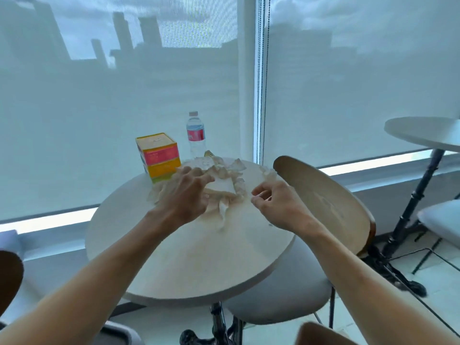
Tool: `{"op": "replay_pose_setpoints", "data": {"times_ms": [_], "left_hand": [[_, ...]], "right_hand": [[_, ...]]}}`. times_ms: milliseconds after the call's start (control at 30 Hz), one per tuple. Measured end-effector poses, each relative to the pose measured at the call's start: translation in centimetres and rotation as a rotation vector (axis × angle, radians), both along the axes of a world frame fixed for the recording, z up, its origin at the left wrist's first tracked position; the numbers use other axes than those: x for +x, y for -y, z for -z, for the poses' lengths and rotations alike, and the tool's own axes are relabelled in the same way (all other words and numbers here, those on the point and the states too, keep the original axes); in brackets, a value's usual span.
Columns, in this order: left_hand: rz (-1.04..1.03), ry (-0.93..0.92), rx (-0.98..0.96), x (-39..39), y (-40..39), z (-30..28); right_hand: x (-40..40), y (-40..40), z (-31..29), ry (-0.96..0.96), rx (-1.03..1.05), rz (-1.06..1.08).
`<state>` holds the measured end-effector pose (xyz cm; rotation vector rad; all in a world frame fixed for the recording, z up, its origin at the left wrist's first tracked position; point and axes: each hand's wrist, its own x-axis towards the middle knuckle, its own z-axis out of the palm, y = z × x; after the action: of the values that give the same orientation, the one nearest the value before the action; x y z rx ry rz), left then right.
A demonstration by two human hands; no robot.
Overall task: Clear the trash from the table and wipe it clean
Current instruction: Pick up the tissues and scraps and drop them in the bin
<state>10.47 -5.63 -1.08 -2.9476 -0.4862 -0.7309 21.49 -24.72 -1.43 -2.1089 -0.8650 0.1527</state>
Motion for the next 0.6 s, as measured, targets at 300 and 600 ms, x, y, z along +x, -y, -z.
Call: {"op": "replay_pose_setpoints", "data": {"times_ms": [300, 600], "left_hand": [[0.133, 0.092, 0.068, 2.0, -2.8, 1.6], [0.228, 0.248, 0.03, 1.3, -2.7, 0.8]], "right_hand": [[1.2, -2.2, 1.7, 0.177, -0.262, 0.199], [1.4, -2.8, 1.7, 0.165, -0.328, 0.23]]}}
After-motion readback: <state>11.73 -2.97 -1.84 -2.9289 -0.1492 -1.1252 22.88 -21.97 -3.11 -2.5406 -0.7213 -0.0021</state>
